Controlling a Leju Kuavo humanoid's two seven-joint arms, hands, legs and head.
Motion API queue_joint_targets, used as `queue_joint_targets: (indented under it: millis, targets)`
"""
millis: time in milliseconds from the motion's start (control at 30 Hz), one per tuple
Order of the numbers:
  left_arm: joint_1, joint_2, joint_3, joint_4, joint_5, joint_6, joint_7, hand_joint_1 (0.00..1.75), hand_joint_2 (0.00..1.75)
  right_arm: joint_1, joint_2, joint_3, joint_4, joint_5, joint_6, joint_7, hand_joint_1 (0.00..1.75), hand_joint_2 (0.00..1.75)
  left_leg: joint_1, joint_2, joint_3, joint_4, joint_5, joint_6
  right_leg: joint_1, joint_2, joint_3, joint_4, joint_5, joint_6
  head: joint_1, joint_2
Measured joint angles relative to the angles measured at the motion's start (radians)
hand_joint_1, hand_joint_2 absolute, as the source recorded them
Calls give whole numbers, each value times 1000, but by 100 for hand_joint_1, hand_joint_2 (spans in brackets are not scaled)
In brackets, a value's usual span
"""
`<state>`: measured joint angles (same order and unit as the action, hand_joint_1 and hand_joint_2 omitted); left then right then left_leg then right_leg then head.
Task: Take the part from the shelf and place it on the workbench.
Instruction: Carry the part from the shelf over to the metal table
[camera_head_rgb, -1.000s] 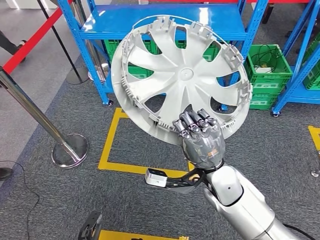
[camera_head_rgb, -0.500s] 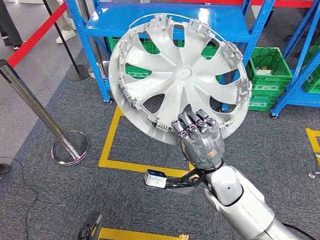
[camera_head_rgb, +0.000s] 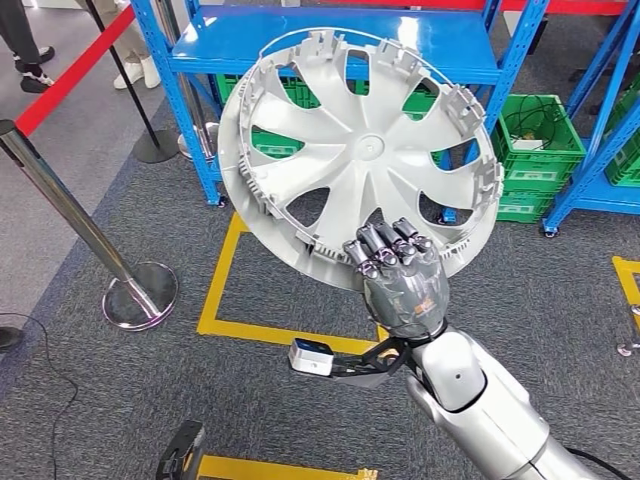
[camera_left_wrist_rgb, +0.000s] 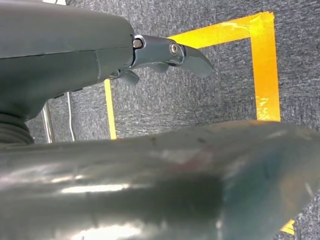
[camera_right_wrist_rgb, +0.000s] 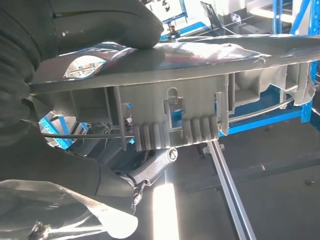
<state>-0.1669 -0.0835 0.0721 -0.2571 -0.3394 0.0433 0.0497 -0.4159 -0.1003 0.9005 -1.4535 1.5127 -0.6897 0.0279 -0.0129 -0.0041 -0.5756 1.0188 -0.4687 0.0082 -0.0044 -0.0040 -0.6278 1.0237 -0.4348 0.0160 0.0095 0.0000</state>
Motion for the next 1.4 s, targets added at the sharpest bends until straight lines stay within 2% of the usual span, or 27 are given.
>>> queue_joint_targets:
  millis: [500, 700, 767, 833, 900, 933, 967, 1000, 1033, 1100, 1133, 1167, 1267, 1333, 1400]
  targets:
    - [-1, 0, 0, 0, -4, 9, 1, 0, 0, 7, 0, -2, -4, 0, 0, 2, 175, 175, 0, 0, 0, 0, 0, 0, 0, 0, 0, 0, 0, 0, 0, 0]
    - [-2, 4, 0, 0, -7, 14, 10, 0, 0, 20, 0, -10, -9, -1, 0, 5, 175, 175, -6, 0, -6, 7, 1, 13, -5, 0, -2, -4, 8, 11, 0, 0]
    - [-3, 4, 0, 0, -7, 14, 10, 0, 0, 22, 0, -15, -11, -2, 0, 5, 175, 175, -3, 3, -1, -9, 12, 22, -5, 2, -6, -4, 5, 17, 0, 0]
    - [-6, 3, 0, 0, -7, 15, 11, 0, 0, 24, 0, -20, -14, -2, 0, 4, 175, 175, 4, 10, 4, -28, 25, 32, -4, 4, -32, 47, -34, 22, 2, 0]
    - [-7, 3, 0, 0, -8, 16, 11, 0, 0, 28, -1, -24, -14, -3, 0, 3, 175, 175, 6, 16, 3, -32, 29, 35, -7, 4, -87, 173, -99, 28, 4, 0]
    - [-7, 2, 0, 0, -8, 16, 12, 0, 0, 31, -1, -25, -14, -3, 0, 3, 175, 175, 6, 20, 2, -32, 30, 35, -9, 4, -113, 235, -121, 32, 4, 0]
    - [-7, 2, 0, 0, -8, 16, 12, 0, 0, 35, -2, -26, -14, -3, 0, 4, 175, 175, 7, 24, 1, -31, 29, 34, -11, 3, -125, 267, -127, 35, 4, 0]
    - [-7, 2, 0, 0, -7, 16, 12, 0, 0, 38, -2, -26, -14, -3, 0, 4, 175, 175, 9, 28, 1, -30, 28, 33, -13, 2, -120, 262, -115, 38, 4, 0]
    - [-7, 1, 0, 0, -7, 16, 12, 0, 0, 40, -3, -26, -14, -3, 0, 4, 175, 175, 11, 33, 1, -27, 26, 30, -15, -1, -96, 218, -88, 40, 4, 0]
    - [-8, 2, 0, 0, -7, 16, 12, 0, 0, 40, -3, -26, -14, -3, 0, 4, 175, 175, 12, 41, -1, -15, 18, 16, -17, -24, -21, 81, -39, 44, 6, 0]
    - [-8, 3, 0, 0, -7, 16, 12, 0, 0, 39, -3, -26, -14, -3, 0, 4, 175, 175, 11, 44, -3, -8, 14, 9, -16, -33, 6, 33, -28, 38, 7, 0]
    - [-7, 4, 0, 0, -7, 16, 12, 0, 0, 39, -3, -27, -15, -3, 0, 4, 175, 175, 9, 48, -6, -2, 11, 2, -13, -38, 19, 8, -26, 31, 7, 0]
    - [-8, 5, 0, 0, -7, 16, 12, 0, 0, 41, -4, -28, -15, -2, -1, 5, 175, 175, 11, 57, -8, 5, 5, -9, -11, -20, 15, 8, -25, 3, 6, 0]
    - [-8, 5, 0, 0, -7, 16, 12, 0, 0, 42, -4, -30, -15, -2, -1, 7, 175, 175, 15, 41, -25, 52, -33, -17, -12, -8, 14, 7, -21, -9, 5, 0]
    - [-7, 5, 0, 0, -7, 16, 12, 0, 0, 43, -4, -31, -15, -1, -1, 8, 175, 175, 16, 22, -75, 175, -101, -22, -12, 5, 12, 7, -19, -15, 3, 0]
